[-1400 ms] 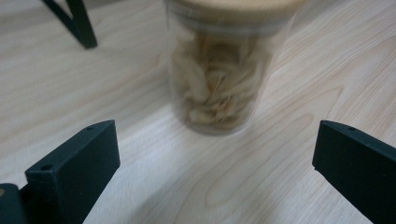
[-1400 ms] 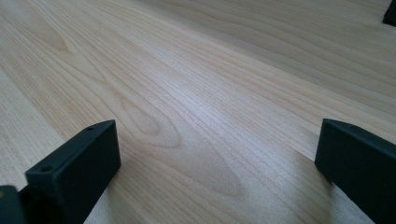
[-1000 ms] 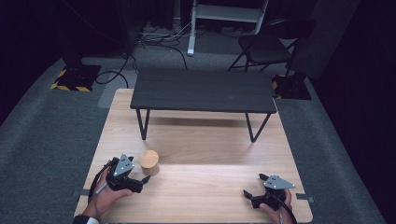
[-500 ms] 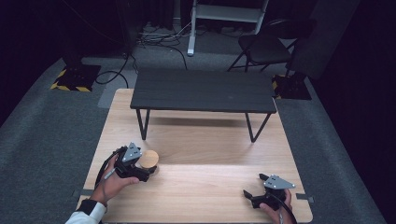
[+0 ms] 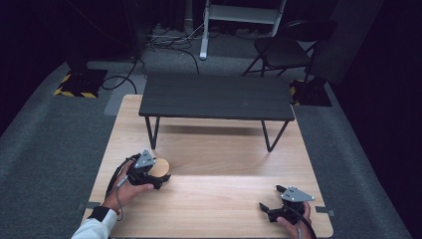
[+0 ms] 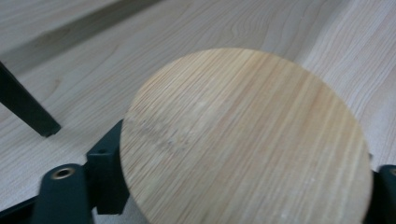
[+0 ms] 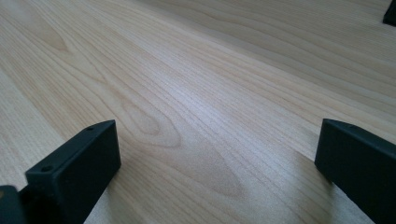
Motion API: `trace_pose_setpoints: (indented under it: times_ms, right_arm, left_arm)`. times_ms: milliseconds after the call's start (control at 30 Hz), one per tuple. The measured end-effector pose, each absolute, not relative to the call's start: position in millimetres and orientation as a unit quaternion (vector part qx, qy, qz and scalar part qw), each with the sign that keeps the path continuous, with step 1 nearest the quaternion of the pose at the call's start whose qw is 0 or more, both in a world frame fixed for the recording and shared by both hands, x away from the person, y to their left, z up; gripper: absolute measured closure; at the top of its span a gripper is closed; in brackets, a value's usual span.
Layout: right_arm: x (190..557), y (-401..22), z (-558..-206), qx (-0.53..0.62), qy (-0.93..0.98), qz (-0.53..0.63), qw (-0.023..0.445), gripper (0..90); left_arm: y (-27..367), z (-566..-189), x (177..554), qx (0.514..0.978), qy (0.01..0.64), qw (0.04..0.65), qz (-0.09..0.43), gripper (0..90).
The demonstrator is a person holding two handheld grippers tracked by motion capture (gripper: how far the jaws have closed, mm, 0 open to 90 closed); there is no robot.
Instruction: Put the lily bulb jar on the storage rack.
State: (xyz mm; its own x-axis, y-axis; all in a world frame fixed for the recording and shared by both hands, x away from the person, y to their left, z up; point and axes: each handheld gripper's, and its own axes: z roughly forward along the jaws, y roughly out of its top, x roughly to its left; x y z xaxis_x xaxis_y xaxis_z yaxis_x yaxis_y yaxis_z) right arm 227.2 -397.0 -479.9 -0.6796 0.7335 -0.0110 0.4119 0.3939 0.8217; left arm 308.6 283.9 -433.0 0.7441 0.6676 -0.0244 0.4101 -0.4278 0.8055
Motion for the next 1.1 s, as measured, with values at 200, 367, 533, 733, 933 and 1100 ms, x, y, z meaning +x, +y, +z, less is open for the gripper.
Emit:
trace_pose_setpoints:
  times_ms: [200,367,533,733,933,1100]
  right_arm:
    - [227,-397,-480,0.352,0.813,0.423,0.190,0.0]
    - [228,-397,-480,0.351,0.814,0.423,0.190,0.0]
    - [228,-397,-480,0.351,0.813,0.423,0.190,0.0]
    - [228,-397,-480,0.350,0.814,0.423,0.190,0.0]
    - [228,-397,-480,0.351,0.814,0.423,0.190,0.0]
    - [228,-397,-480,0.351,0.814,0.423,0.190,0.0]
  left_arm:
    - [283,-433,309,0.831,0.324,0.424,0.158,25.5]
    - [281,-426,313,0.831,0.330,0.421,0.151,25.7]
    - [276,-408,313,0.829,0.322,0.431,0.154,25.7]
    - [264,-373,320,0.834,0.299,0.439,0.150,25.8]
    - [251,-338,334,0.838,0.279,0.449,0.137,25.8]
    - [242,-307,348,0.834,0.265,0.467,0.125,25.7]
